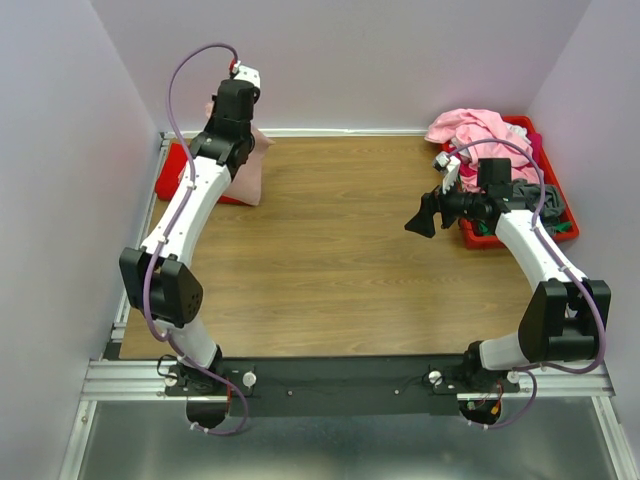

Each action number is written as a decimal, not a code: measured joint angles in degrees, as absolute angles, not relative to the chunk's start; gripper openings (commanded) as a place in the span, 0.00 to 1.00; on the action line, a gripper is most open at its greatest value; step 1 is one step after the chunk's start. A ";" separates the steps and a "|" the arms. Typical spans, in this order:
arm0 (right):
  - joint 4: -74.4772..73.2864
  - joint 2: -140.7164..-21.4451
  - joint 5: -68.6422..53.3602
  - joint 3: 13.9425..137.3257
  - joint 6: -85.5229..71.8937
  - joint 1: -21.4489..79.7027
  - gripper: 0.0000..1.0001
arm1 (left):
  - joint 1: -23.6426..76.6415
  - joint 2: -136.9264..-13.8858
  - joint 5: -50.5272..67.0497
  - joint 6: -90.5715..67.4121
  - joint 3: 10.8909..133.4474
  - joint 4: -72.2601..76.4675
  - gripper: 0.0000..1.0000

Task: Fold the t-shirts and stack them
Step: Fold the tshirt

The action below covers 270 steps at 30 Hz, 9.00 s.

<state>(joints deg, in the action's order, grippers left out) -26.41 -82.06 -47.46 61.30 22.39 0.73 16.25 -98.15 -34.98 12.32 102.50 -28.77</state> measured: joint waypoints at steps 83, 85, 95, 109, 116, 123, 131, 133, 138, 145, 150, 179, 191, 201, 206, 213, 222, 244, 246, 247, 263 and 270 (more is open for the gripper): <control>-27.09 -81.34 -43.88 60.77 24.47 -2.37 1.00 | 31.11 -86.91 6.13 -19.62 66.85 -6.96 0.00; -28.45 -81.49 -45.30 60.82 25.85 -2.37 1.00 | 31.09 -84.68 9.34 -24.08 56.84 -4.75 0.00; -34.83 -88.40 -53.69 61.58 30.52 0.56 1.00 | 27.53 -69.52 11.38 -36.75 42.83 1.85 0.00; -36.69 -94.19 -54.26 63.83 30.96 6.79 1.00 | 14.68 -63.57 14.37 -50.98 27.11 12.34 0.00; -32.42 -105.60 -51.94 75.24 19.44 13.04 0.98 | 14.63 -62.98 15.25 -55.29 25.76 14.37 0.00; -29.61 -117.47 -48.36 84.40 9.78 13.04 0.94 | 14.41 -62.72 15.66 -55.83 24.73 15.62 0.00; -29.17 -123.07 -48.38 86.78 4.12 15.68 0.82 | 14.09 -62.30 15.70 -55.86 23.09 16.71 0.00; -28.97 -123.68 -48.69 87.13 3.20 16.51 0.75 | 13.93 -62.15 15.68 -55.86 22.81 16.71 0.00; -28.38 -125.32 -48.93 87.66 1.21 17.15 0.31 | 13.82 -62.02 15.59 -55.86 22.24 16.88 0.00; -28.67 -124.31 -47.83 85.67 0.56 17.08 0.02 | 13.56 -62.02 15.03 -55.83 21.04 17.82 0.00; -30.02 -117.67 -47.00 82.35 0.73 16.75 0.00 | 13.56 -62.96 15.09 -55.72 20.97 18.90 0.00; -53.71 -92.33 -33.08 62.06 19.53 14.87 0.59 | 24.99 -88.99 20.21 -45.17 33.95 18.72 0.00; -57.98 -90.63 -29.87 68.20 23.22 8.73 0.81 | 25.91 -90.13 22.02 -40.05 35.05 16.97 0.00; -56.31 -104.68 -41.85 74.26 21.89 7.42 0.83 | 26.76 -90.02 22.83 -37.30 35.05 14.57 0.21; -54.39 -111.33 -44.95 76.75 19.44 7.42 0.80 | 26.76 -87.53 22.81 -35.88 35.05 12.84 0.41; -53.06 -114.61 -47.05 79.50 16.84 7.42 0.70 | 26.74 -84.44 22.79 -34.74 35.03 12.36 0.48; -52.21 -118.08 -47.94 80.64 15.16 7.42 0.30 | 26.59 -89.06 23.24 -34.46 37.12 12.27 0.55; -51.90 -110.00 -49.78 79.35 16.67 7.42 0.01 | 24.21 -87.26 27.94 -33.41 39.24 10.96 0.00; -51.90 -108.49 -49.80 78.94 17.15 7.42 0.01 | 24.14 -86.13 28.82 -33.41 38.89 10.98 0.00; -51.92 -107.74 -49.80 78.89 17.47 7.42 0.01 | 24.10 -85.38 29.36 -33.39 38.79 10.98 0.00; -52.75 -102.17 -49.93 73.25 22.00 7.42 0.00 | 24.05 -79.05 35.44 -34.33 34.65 11.38 0.00; -61.98 -94.78 -50.13 69.19 36.23 7.42 0.00 | 24.14 -70.59 40.12 -36.75 29.87 11.68 0.00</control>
<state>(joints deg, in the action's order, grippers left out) -61.98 -94.78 -50.13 69.19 36.23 7.42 24.14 -70.59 40.12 -36.75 29.87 11.68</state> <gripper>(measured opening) 0.007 0.015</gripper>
